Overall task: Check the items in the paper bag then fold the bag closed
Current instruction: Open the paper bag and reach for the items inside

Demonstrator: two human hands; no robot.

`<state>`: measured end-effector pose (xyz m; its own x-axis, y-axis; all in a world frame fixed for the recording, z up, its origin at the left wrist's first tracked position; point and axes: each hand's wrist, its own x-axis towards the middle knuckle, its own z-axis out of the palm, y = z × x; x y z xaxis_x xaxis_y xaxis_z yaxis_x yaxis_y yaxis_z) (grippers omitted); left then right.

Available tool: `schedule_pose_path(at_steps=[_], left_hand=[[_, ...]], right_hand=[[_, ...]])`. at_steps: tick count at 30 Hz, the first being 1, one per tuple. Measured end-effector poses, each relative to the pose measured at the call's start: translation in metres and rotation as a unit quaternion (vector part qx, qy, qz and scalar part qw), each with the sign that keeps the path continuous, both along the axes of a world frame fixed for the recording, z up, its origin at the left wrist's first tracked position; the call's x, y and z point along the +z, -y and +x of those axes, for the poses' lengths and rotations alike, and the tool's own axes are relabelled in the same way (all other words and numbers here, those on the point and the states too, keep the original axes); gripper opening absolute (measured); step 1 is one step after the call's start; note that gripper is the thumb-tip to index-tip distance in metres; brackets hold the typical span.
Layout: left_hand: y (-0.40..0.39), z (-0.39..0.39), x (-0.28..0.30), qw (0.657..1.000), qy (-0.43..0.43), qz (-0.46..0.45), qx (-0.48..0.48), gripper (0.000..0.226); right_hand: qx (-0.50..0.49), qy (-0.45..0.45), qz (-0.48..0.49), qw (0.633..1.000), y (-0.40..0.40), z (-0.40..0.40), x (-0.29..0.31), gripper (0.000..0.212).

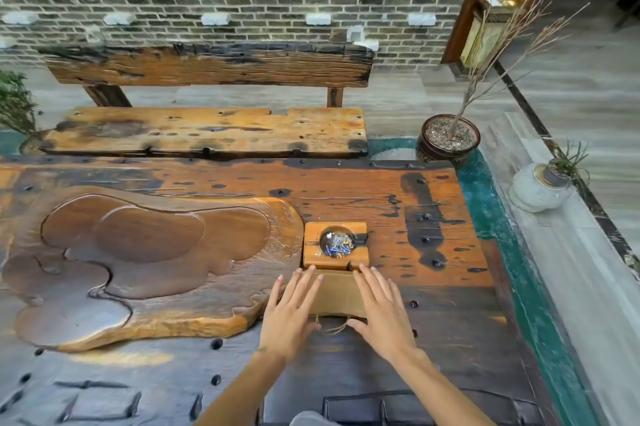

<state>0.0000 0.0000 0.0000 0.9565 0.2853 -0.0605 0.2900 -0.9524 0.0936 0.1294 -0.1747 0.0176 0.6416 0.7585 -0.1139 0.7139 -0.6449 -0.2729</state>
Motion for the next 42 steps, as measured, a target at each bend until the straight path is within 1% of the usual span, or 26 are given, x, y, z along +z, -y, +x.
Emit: schedule_pose_path(at_steps=[2, 7, 8, 12, 16, 21, 26, 29, 32, 35, 39, 42], left_hand=[[-0.004, 0.008, 0.001, 1.0, -0.019, -0.025, -0.001, 0.122], [-0.014, 0.022, -0.011, 0.996, -0.071, -0.043, -0.006, 0.119], [-0.016, 0.024, -0.013, 0.995, -0.083, -0.054, 0.0, 0.119], [-0.025, 0.028, -0.024, 0.994, -0.074, -0.079, 0.014, 0.117], [-0.03, 0.03, -0.031, 0.994, -0.066, -0.089, 0.008, 0.115], [-0.033, 0.025, -0.035, 0.995, -0.06, -0.085, -0.002, 0.116], [-0.033, 0.021, -0.03, 0.996, -0.045, -0.079, 0.0, 0.106], [-0.037, 0.016, -0.03, 0.995, -0.03, -0.092, 0.001, 0.1], [-0.043, 0.014, -0.029, 0.991, -0.023, -0.135, -0.009, 0.098], [-0.048, 0.013, -0.025, 0.975, -0.009, -0.224, -0.01, 0.097], [-0.05, 0.014, -0.016, 0.954, 0.012, -0.298, 0.019, 0.092], [-0.048, 0.015, -0.009, 0.932, 0.017, -0.355, 0.069, 0.086]], right_hand=[[0.005, -0.002, -0.026, 1.0, -0.01, 0.005, -0.004, 0.108], [0.01, 0.016, -0.111, 0.994, -0.019, 0.015, -0.025, 0.123], [0.01, 0.018, -0.108, 0.994, -0.019, 0.017, -0.028, 0.125], [0.011, 0.008, -0.111, 0.994, -0.022, 0.024, -0.039, 0.129], [0.012, 0.007, -0.089, 0.996, -0.023, 0.028, -0.043, 0.124], [0.039, -0.025, -0.08, 0.996, -0.016, 0.033, -0.046, 0.116], [0.073, -0.059, -0.04, 0.995, -0.006, 0.04, -0.043, 0.107], [0.061, -0.091, 0.004, 0.994, 0.0, 0.044, -0.037, 0.097], [0.038, -0.139, 0.04, 0.989, 0.004, 0.046, -0.032, 0.093], [0.037, -0.157, 0.05, 0.986, 0.008, 0.047, -0.029, 0.09], [0.01, -0.175, 0.056, 0.983, 0.01, 0.047, -0.025, 0.084], [-0.017, -0.192, 0.064, 0.979, 0.008, 0.047, -0.023, 0.078]])
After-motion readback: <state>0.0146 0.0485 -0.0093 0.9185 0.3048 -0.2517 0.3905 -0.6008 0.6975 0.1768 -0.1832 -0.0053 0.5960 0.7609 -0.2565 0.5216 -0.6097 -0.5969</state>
